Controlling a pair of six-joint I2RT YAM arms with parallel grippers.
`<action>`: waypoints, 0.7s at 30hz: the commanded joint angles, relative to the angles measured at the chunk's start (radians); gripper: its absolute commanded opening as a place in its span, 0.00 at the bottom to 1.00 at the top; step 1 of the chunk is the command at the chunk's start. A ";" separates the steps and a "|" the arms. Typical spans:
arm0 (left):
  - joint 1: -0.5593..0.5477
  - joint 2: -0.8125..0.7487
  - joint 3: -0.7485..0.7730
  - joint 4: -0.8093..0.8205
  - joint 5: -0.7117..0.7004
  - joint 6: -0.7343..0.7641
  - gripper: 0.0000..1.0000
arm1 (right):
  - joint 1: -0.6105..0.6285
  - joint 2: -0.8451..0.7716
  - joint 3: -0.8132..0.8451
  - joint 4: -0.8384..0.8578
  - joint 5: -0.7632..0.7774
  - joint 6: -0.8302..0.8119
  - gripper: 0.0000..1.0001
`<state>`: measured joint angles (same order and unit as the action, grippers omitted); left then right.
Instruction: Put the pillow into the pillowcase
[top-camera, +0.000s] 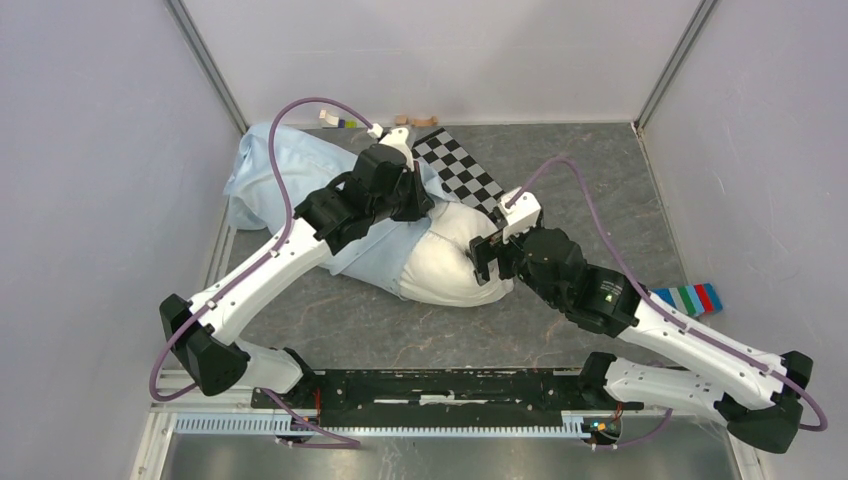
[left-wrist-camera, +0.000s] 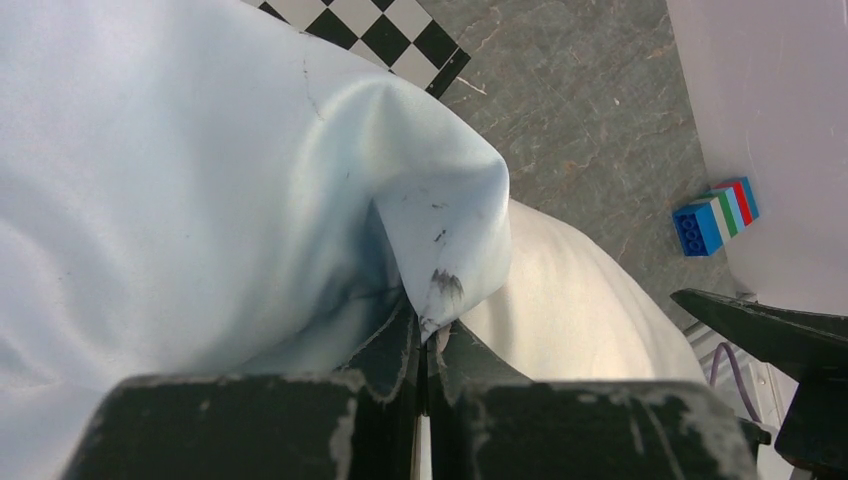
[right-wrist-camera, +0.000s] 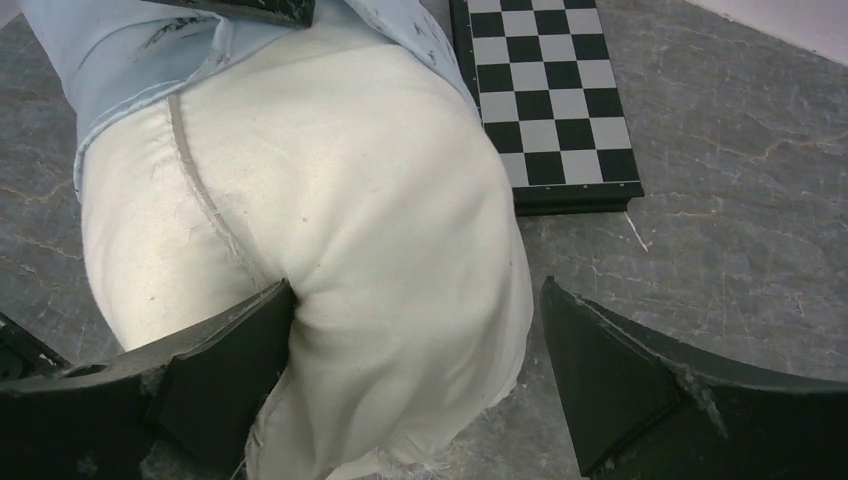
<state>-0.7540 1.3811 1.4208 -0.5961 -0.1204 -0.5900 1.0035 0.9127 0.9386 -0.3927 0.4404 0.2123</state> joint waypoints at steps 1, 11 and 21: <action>0.004 0.000 0.074 -0.006 -0.008 0.016 0.02 | 0.006 -0.032 0.041 0.004 -0.016 -0.029 0.98; 0.004 0.024 0.105 -0.013 -0.025 0.026 0.02 | 0.026 -0.015 0.141 -0.075 -0.223 -0.184 0.98; -0.008 0.036 0.183 -0.045 0.041 0.055 0.03 | 0.033 0.129 -0.048 0.079 -0.013 -0.167 0.95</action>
<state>-0.7540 1.4185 1.5284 -0.6502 -0.1204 -0.5808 1.0504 0.9413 0.9356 -0.4042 0.3031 0.0532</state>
